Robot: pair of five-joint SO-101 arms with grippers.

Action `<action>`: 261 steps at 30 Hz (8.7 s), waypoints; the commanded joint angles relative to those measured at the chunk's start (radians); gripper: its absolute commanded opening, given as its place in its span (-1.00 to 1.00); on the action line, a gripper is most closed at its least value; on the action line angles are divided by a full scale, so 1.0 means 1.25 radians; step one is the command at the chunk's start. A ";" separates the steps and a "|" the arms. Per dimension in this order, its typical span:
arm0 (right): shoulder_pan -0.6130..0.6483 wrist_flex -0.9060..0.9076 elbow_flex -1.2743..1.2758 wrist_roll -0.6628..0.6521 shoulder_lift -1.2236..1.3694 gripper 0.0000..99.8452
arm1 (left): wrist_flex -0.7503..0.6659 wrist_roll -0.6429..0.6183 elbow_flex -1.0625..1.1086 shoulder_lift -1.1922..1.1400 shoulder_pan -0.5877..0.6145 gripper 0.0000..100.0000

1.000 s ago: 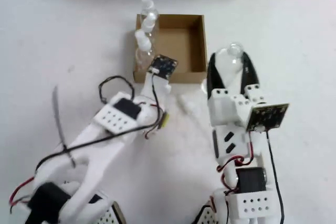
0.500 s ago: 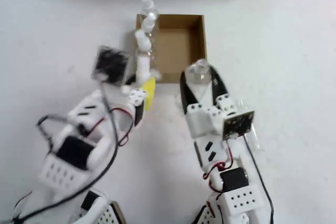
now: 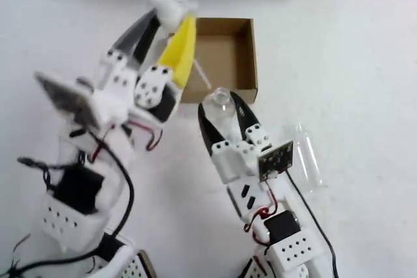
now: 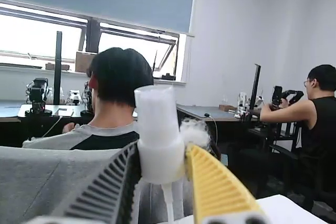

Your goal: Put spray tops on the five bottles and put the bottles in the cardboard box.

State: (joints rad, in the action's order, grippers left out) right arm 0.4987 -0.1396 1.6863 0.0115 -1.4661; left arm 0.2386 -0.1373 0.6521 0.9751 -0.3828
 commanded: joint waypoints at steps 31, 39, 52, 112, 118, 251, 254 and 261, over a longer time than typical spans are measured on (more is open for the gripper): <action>0.003 0.014 0.007 0.009 -0.015 -0.97 | 0.150 0.106 -0.126 -0.180 -0.110 -0.96; 0.006 0.014 0.007 0.009 -0.015 -0.97 | 0.097 0.112 0.126 -0.020 -0.155 -0.96; 0.002 0.014 0.007 0.009 -0.015 -0.97 | 0.069 0.107 0.195 -0.009 -0.136 -0.61; -0.142 -0.158 -0.435 -0.061 0.447 -0.97 | 0.173 0.112 0.831 0.431 0.282 -0.96; -0.144 -0.257 -0.493 -0.061 0.636 -0.97 | 0.166 0.112 0.837 0.431 0.300 -0.96; -0.239 -0.434 -1.349 -0.122 1.871 -0.61 | 0.160 0.114 0.838 0.429 0.301 -0.96; -0.239 -0.429 -1.349 -0.122 1.870 -0.57 | 0.160 0.114 0.838 0.429 0.301 -0.96; -0.239 -0.428 -1.351 -0.122 1.870 -0.56 | 0.160 0.114 0.838 0.429 0.301 -0.96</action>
State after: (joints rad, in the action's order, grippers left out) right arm 0.2041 -0.6920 0.0061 -0.1542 0.9014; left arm 0.4733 -0.0054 1.7031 1.4968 -0.0161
